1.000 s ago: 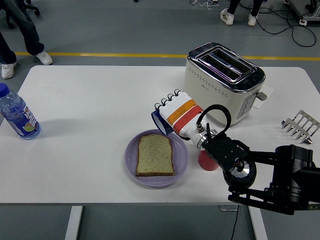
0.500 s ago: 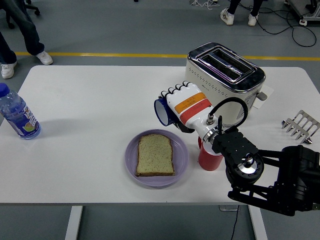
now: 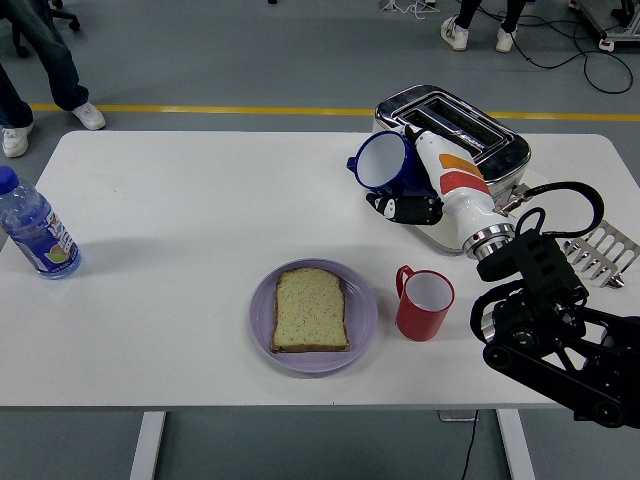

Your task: Pick up the cup,pour liquid into bread,place the cup on the desk

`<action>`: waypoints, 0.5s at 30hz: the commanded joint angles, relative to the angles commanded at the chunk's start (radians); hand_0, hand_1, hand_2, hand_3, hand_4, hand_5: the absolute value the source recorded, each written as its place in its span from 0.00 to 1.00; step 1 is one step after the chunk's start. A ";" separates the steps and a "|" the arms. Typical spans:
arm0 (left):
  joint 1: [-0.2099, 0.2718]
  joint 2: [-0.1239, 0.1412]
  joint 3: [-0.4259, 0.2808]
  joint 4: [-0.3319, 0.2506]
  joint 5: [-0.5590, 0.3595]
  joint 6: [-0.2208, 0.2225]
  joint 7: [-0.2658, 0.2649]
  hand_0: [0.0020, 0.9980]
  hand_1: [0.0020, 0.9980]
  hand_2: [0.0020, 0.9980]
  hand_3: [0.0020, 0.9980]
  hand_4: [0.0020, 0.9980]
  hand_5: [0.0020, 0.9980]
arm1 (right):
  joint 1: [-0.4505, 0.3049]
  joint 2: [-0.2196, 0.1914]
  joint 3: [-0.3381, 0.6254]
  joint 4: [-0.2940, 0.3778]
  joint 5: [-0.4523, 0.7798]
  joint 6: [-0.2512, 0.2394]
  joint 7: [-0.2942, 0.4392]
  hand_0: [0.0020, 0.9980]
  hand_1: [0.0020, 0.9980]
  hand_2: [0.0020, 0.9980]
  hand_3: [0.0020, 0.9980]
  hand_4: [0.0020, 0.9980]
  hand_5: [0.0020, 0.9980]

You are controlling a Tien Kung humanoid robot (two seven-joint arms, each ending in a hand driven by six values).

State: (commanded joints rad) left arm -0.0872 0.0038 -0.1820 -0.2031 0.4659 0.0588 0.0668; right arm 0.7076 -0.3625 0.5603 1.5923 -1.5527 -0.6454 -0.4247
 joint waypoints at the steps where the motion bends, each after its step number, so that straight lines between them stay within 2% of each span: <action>1: 0.000 0.000 -0.001 0.000 0.000 0.000 0.000 0.64 0.65 0.66 0.55 0.32 0.84 | -0.027 -0.005 0.037 0.011 0.045 0.000 0.032 0.50 0.41 0.54 0.55 0.67 0.00; 8: 0.000 0.000 0.000 0.001 0.002 0.000 0.000 0.64 0.65 0.66 0.55 0.32 0.84 | -0.144 -0.017 0.213 0.027 0.337 0.000 0.201 0.54 0.42 0.54 0.55 0.66 0.00; 13: 0.001 -0.001 0.000 0.001 0.005 0.000 -0.001 0.64 0.65 0.66 0.55 0.32 0.83 | -0.213 -0.024 0.300 0.021 0.540 0.000 0.234 0.53 0.43 0.55 0.55 0.65 0.00; 15: 0.003 -0.001 0.001 0.001 0.005 0.000 0.000 0.64 0.65 0.66 0.55 0.32 0.83 | -0.252 -0.028 0.339 0.014 0.584 0.000 0.277 0.53 0.43 0.55 0.55 0.65 0.00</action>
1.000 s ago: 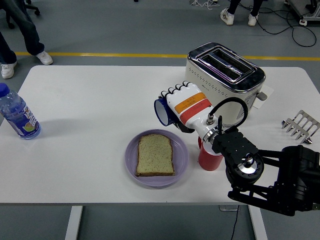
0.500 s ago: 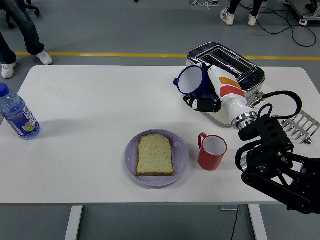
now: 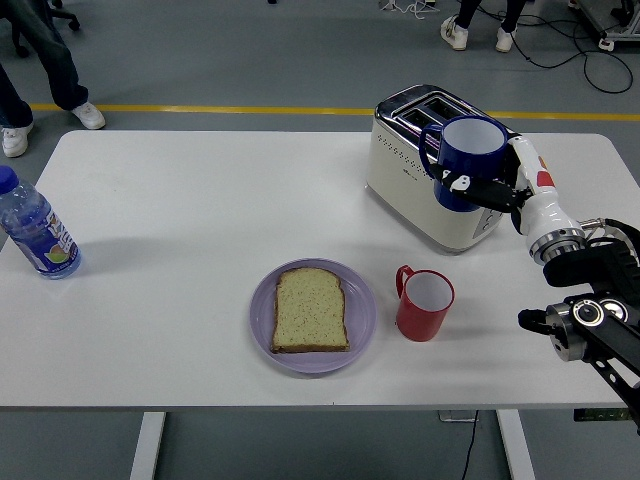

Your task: Pick up the cup,pour liquid into bread,place the cup on the desk

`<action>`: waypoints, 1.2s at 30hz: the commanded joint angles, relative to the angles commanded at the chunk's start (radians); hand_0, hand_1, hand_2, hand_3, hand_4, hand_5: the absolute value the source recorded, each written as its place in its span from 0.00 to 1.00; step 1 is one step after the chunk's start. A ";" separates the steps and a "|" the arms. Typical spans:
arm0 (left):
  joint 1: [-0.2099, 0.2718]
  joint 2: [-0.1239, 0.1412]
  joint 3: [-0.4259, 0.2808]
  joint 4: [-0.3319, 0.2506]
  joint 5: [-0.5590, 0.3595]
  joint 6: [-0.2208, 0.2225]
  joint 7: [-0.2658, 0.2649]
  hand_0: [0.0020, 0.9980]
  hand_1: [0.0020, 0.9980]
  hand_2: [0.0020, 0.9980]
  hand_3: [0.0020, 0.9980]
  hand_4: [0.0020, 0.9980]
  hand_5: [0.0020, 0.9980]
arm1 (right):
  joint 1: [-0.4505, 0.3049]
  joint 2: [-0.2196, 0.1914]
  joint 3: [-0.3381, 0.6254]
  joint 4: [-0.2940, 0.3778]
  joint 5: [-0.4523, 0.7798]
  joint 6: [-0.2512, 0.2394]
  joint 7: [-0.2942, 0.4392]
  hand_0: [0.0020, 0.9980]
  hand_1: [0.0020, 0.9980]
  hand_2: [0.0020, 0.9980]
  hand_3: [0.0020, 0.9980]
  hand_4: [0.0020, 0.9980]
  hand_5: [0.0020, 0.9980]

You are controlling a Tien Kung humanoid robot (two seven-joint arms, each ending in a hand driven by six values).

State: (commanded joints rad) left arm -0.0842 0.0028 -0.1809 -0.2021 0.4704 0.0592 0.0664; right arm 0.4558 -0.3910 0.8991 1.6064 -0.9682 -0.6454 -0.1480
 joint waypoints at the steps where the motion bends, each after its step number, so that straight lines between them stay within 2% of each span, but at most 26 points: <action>1: 0.001 0.000 0.001 0.000 -0.001 0.000 0.000 0.64 0.65 0.66 0.55 0.32 0.83 | -0.014 -0.001 0.013 -0.003 0.009 0.000 0.023 0.53 0.44 0.56 0.55 0.63 0.00; 3: 0.001 0.000 0.002 0.000 -0.001 0.000 0.000 0.64 0.65 0.66 0.55 0.32 0.83 | -0.021 -0.002 0.018 -0.004 0.013 0.000 0.034 0.53 0.44 0.56 0.55 0.63 0.00; 8: 0.006 0.000 0.007 0.001 0.001 0.000 0.000 0.64 0.65 0.66 0.55 0.32 0.84 | -0.111 0.003 0.078 -0.076 0.064 0.000 0.227 0.53 0.45 0.56 0.55 0.62 0.00; 11: 0.007 0.000 0.010 0.001 0.000 0.000 0.000 0.64 0.65 0.66 0.55 0.32 0.84 | -0.139 0.011 0.096 -0.108 0.067 0.000 0.324 0.53 0.45 0.56 0.55 0.62 0.00; 14: 0.009 -0.001 0.014 0.001 0.001 0.000 0.000 0.64 0.65 0.66 0.55 0.32 0.84 | -0.180 0.034 0.127 -0.158 0.078 0.000 0.435 0.53 0.45 0.56 0.55 0.61 0.00; 21: 0.013 -0.003 0.021 0.001 0.001 0.000 -0.001 0.64 0.65 0.66 0.55 0.32 0.84 | -0.251 0.098 0.187 -0.262 0.078 0.000 0.595 0.53 0.45 0.56 0.55 0.59 0.00; 26: 0.012 -0.003 0.024 0.001 0.002 0.000 -0.001 0.64 0.65 0.66 0.55 0.32 0.84 | -0.283 0.125 0.202 -0.321 0.093 0.000 0.675 0.53 0.45 0.56 0.55 0.58 0.00; 36: 0.006 -0.001 0.018 0.001 0.004 0.000 -0.001 0.64 0.65 0.66 0.55 0.32 0.84 | -0.324 0.171 0.191 -0.432 0.080 0.000 0.707 0.54 0.46 0.56 0.55 0.58 0.00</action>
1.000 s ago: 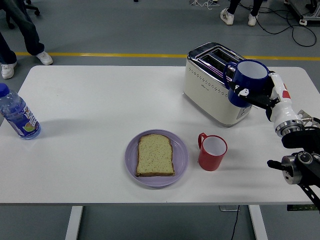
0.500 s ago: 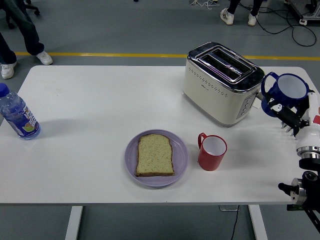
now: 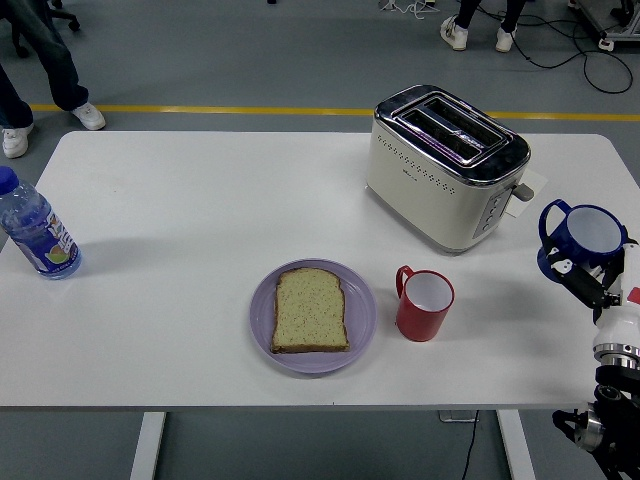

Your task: Pick up the cup,pour liquid into bread,place the cup on the desk

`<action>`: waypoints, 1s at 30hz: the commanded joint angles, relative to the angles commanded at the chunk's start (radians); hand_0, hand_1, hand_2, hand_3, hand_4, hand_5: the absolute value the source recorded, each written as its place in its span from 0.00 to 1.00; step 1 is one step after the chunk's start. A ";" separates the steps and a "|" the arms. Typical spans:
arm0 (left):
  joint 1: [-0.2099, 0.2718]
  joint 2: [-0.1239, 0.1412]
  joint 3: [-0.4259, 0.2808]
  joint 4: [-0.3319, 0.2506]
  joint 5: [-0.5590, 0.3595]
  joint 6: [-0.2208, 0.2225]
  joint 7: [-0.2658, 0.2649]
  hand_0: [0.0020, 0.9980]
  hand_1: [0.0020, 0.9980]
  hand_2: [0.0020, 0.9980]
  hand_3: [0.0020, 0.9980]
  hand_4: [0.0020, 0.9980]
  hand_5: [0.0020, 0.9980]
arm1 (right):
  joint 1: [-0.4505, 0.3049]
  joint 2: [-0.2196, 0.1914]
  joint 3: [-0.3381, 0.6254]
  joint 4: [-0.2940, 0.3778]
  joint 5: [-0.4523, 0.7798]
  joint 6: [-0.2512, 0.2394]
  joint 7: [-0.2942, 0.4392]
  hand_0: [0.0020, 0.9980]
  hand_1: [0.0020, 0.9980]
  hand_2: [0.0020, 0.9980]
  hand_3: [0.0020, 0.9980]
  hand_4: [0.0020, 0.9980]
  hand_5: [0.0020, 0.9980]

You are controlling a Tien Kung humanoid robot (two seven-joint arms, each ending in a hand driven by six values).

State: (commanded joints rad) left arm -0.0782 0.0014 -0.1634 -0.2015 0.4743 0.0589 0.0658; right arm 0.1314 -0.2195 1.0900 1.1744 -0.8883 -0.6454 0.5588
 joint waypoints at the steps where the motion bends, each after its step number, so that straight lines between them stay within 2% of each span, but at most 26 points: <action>1: -0.001 0.000 0.000 0.000 0.000 0.000 0.000 0.64 0.65 0.66 0.55 0.32 0.84 | 0.000 0.003 -0.004 -0.009 -0.006 0.000 0.002 0.54 0.46 0.56 0.55 0.58 0.00; 5: -0.004 -0.001 -0.001 0.000 0.001 0.000 0.000 0.64 0.65 0.66 0.55 0.32 0.84 | 0.005 0.017 -0.023 -0.052 -0.038 0.000 0.015 0.54 0.45 0.56 0.55 0.58 0.00; 15: -0.008 -0.001 -0.004 -0.001 0.001 0.000 0.000 0.64 0.65 0.66 0.55 0.32 0.84 | 0.031 0.051 -0.089 -0.142 -0.004 0.000 0.083 0.53 0.46 0.56 0.55 0.57 0.00; 30: -0.009 -0.001 -0.002 0.000 -0.003 -0.001 0.000 0.64 0.65 0.66 0.55 0.32 0.84 | 0.063 0.083 -0.161 -0.226 0.030 0.000 0.087 0.53 0.46 0.56 0.55 0.57 0.00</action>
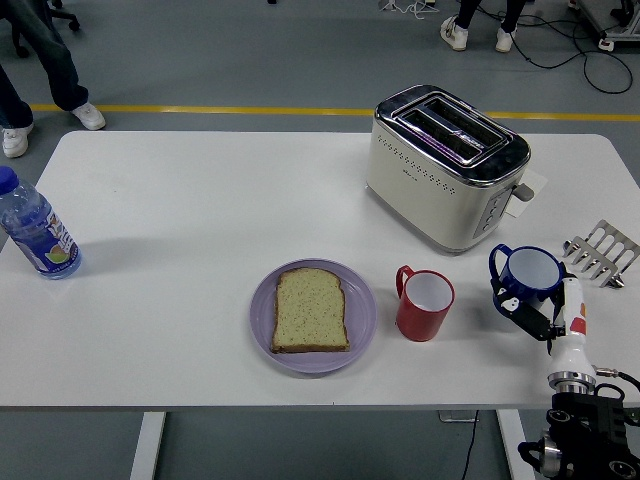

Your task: Pick up the cup,pour liquid into bread,place the cup on the desk

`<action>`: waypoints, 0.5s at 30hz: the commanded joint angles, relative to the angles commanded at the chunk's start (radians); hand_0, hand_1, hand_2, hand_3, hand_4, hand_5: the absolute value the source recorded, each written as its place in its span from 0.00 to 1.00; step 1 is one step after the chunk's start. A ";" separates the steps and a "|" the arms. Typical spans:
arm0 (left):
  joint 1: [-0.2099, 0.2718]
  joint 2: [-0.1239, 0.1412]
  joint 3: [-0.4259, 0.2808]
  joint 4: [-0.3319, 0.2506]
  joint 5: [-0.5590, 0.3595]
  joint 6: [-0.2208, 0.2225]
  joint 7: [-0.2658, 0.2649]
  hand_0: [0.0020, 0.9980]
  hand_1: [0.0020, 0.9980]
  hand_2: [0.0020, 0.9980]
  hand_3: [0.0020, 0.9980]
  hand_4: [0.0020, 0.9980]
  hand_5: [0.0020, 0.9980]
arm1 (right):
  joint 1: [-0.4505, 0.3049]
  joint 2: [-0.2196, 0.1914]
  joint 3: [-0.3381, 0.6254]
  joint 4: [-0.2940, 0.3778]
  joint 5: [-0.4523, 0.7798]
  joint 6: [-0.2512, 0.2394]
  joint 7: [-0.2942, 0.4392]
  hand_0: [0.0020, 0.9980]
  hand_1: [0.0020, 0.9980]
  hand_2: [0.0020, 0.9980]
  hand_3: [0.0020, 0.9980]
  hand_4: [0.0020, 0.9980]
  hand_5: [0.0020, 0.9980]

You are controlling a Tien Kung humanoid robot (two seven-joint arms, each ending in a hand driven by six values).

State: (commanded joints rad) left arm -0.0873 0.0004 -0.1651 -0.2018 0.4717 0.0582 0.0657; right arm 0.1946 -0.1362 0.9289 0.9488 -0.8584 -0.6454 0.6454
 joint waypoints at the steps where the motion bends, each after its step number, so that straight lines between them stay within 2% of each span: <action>1: 0.000 0.000 0.000 0.000 0.000 0.000 0.000 0.64 0.65 0.66 0.55 0.32 0.84 | 0.001 0.001 -0.001 -0.004 0.002 0.000 0.000 0.53 0.46 0.56 0.55 0.57 0.00; 15: 0.000 0.000 -0.001 0.000 0.001 0.000 0.000 0.64 0.65 0.66 0.55 0.32 0.84 | 0.014 0.018 -0.018 -0.064 0.048 0.000 0.000 0.50 0.46 0.56 0.55 0.58 0.00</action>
State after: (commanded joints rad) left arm -0.0869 0.0000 -0.1662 -0.2022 0.4728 0.0583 0.0653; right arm 0.2089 -0.1181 0.9105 0.8851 -0.8102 -0.6454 0.6454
